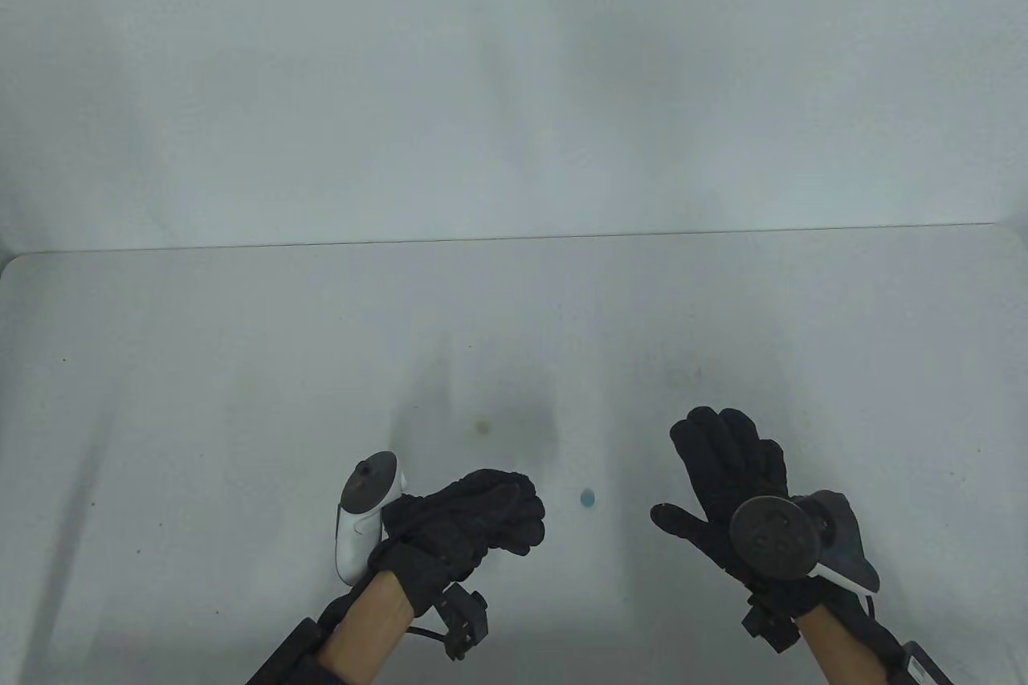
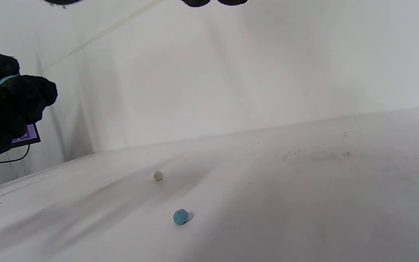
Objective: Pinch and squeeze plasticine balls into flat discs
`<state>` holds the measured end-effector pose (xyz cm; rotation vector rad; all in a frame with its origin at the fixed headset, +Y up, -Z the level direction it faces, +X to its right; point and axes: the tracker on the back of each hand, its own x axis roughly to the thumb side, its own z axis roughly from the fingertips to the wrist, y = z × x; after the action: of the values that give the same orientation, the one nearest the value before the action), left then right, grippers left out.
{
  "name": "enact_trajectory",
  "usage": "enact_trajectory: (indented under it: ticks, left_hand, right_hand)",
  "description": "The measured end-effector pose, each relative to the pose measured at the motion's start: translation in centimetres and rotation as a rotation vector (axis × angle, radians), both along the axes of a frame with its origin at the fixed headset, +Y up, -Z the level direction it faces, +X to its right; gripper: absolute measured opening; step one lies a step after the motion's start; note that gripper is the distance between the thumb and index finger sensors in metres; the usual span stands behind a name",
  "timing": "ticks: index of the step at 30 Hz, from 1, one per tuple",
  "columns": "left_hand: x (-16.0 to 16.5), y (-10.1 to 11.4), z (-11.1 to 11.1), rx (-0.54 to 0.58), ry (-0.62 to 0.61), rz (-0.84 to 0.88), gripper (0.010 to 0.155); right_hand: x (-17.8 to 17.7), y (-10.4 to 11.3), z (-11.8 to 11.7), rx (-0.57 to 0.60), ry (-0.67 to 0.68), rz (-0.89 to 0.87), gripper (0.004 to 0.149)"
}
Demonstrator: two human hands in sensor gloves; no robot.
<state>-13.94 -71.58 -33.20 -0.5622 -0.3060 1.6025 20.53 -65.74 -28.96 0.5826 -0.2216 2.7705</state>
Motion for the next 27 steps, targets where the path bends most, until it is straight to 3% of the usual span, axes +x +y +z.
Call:
enact_trajectory:
  ticks: [7,11,20,25,27]
  left_hand:
    - [-0.5,-0.4,0.0,0.028,0.094,-0.084,0.044]
    - [-0.8,-1.6,-0.2,-0.088,0.12,-0.067,0.046]
    - [-0.9,-2.0,0.0,-0.156,0.058,0.097,0.076]
    - [-1.2,-1.3,-0.1,-0.069,0.117,-0.051,0.051]
    - [-1.2,-1.1,-0.1,-0.067,0.123,-0.052,0.047]
  right_hand:
    - [0.0,0.0,0.0,0.001,0.0,0.002,0.086]
    - [0.0,0.0,-0.1,-0.004,0.0,-0.005,0.086]
    - [0.0,0.0,-0.1,-0.012,-0.003,-0.01,0.086]
    - [0.0,0.0,-0.1,-0.015,-0.002,-0.006,0.086]
    - [0.0,0.0,-0.1,-0.013,-0.002,-0.009,0.086]
